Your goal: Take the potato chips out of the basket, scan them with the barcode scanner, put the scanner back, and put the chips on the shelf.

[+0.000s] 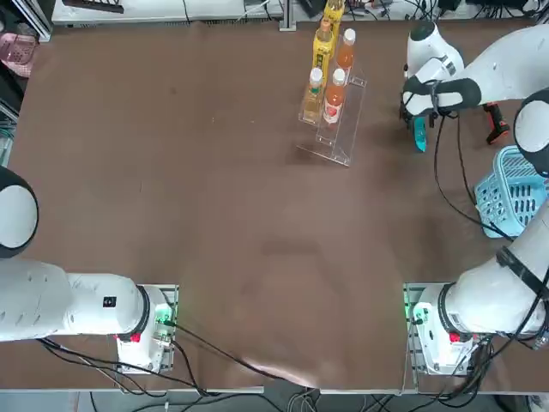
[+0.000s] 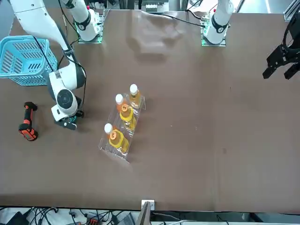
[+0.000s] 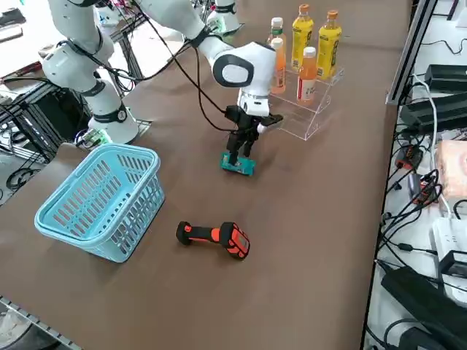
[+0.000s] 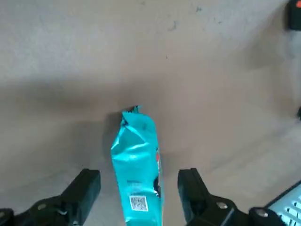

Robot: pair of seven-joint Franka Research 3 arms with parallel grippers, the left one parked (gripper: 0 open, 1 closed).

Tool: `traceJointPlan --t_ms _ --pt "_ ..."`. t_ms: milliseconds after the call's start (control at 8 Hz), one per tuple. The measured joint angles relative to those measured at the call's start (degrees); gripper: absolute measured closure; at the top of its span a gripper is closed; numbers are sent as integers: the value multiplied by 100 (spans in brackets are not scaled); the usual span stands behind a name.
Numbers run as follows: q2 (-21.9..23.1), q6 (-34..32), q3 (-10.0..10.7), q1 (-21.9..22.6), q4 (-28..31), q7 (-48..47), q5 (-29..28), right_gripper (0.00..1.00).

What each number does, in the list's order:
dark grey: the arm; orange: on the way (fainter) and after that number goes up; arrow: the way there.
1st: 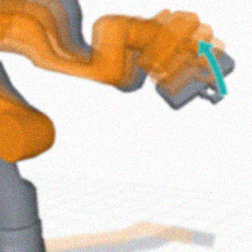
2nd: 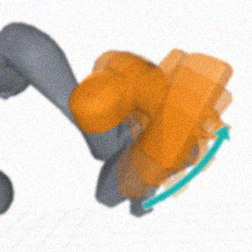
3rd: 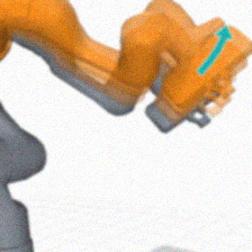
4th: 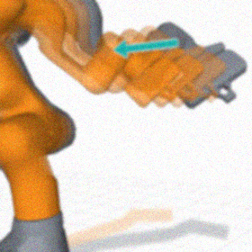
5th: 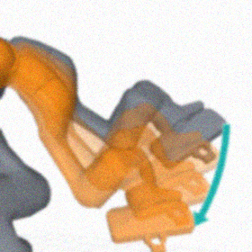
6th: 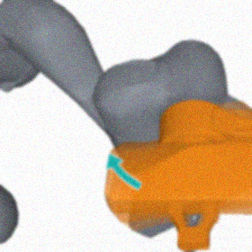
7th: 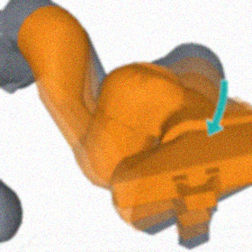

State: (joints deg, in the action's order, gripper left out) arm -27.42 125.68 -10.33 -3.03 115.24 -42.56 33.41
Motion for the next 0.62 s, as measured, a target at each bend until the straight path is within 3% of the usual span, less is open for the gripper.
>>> traceJointPlan --t_ms 375,625 --pt "-1 13 15 -2 30 -4 -5 9" --pt "-7 13 19 -3 40 -7 -11 22"
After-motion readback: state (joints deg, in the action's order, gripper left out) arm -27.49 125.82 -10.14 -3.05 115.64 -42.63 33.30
